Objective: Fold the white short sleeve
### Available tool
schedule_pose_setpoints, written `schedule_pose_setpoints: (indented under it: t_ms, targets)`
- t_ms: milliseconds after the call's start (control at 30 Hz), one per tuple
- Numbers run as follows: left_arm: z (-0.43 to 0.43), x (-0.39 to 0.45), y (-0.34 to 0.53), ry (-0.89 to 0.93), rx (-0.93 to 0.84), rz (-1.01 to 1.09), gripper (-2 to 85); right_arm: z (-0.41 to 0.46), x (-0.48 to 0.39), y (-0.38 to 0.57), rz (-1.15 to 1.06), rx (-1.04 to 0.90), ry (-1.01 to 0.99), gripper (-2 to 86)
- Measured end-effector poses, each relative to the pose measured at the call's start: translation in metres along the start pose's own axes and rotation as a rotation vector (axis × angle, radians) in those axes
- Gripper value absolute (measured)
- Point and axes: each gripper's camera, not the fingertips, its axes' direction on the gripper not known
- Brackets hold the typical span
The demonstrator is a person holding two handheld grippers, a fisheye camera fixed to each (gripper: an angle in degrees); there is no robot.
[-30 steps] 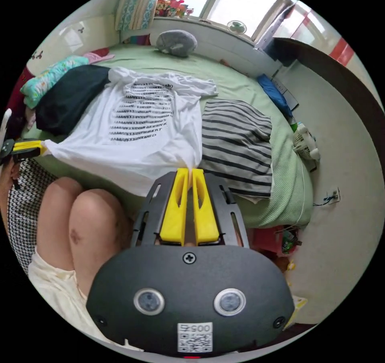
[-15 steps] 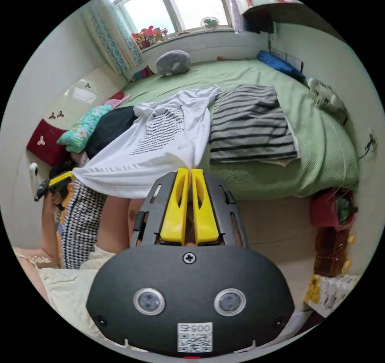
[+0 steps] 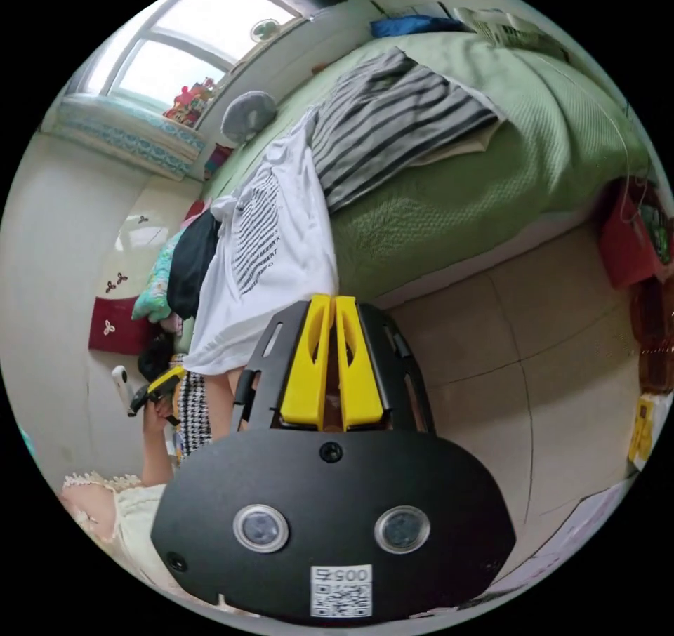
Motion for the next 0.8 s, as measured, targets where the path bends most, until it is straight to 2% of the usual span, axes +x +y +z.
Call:
schedule_pose_setpoints:
  t_ms: [167,300,400,667,800]
  targets:
    - [0.017,-0.001,0.023,0.024,-0.076,-0.014,-0.3,0.013,0.048,0.008,0.097,-0.074,-0.158,-1.5]
    - [0.024,-0.007,0.043,0.053,-0.087,-0.068,-0.6,0.022,0.060,0.016,0.061,-0.166,-0.211,-1.2]
    - [0.026,-0.013,0.049,0.018,-0.088,-0.120,-0.6,0.016,0.050,0.017,-0.011,-0.152,-0.109,-1.0]
    - [0.036,-0.001,0.003,-0.071,-0.007,-0.157,-0.6,0.021,-0.059,0.009,-0.283,-0.017,0.405,-0.6]
    - [0.047,0.015,-0.023,-0.069,0.031,-0.151,-0.5,0.053,-0.092,0.006,-0.299,-0.007,0.425,1.8]
